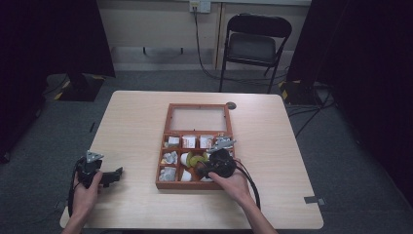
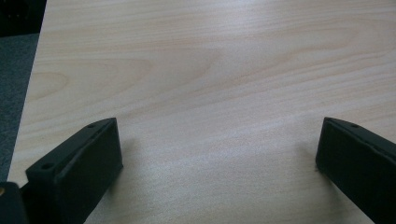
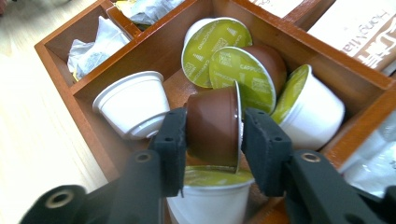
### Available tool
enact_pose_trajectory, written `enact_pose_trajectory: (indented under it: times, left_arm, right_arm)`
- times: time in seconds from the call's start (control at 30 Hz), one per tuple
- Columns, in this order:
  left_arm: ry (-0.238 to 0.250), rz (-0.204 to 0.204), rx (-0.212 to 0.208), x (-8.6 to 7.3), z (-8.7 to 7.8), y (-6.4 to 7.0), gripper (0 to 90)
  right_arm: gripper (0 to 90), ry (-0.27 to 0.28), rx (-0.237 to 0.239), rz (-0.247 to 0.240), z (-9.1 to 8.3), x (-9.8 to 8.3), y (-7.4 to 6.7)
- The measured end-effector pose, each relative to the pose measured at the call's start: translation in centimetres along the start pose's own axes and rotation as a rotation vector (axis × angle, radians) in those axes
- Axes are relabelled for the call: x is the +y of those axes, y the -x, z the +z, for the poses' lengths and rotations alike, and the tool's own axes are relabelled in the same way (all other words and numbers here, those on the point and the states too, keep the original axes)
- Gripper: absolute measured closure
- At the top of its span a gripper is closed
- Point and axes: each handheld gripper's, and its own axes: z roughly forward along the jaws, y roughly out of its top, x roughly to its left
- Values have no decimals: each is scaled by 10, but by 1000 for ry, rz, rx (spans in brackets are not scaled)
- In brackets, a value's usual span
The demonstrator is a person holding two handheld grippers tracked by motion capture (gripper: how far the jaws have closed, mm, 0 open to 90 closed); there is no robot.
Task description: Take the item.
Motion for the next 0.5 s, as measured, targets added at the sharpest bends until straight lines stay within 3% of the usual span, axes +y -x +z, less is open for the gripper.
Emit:
enact_pose_trajectory:
  times: [0.17, 0.2, 0.33, 0.37, 0.4, 0.5]
  left_arm:
    - [0, 0, 0, 0, 0, 0, 0]
    - [0, 0, 0, 0, 0, 0, 0]
    - [0, 0, 0, 0, 0, 0, 0]
    - [0, 0, 0, 0, 0, 0, 0]
    - [0, 0, 0, 0, 0, 0, 0]
    - [0, 0, 0, 0, 0, 0, 0]
  right_arm:
    - [547, -43, -4, -17, 12, 0, -5]
    - [550, -45, -29, -46, 14, 2, -10]
    - [535, -60, -46, -65, 16, 4, -14]
    - [507, -111, -71, -75, 23, 5, -16]
    - [507, -124, -85, -89, 25, 5, -18]
    - [520, -112, -116, -115, 25, 6, -23]
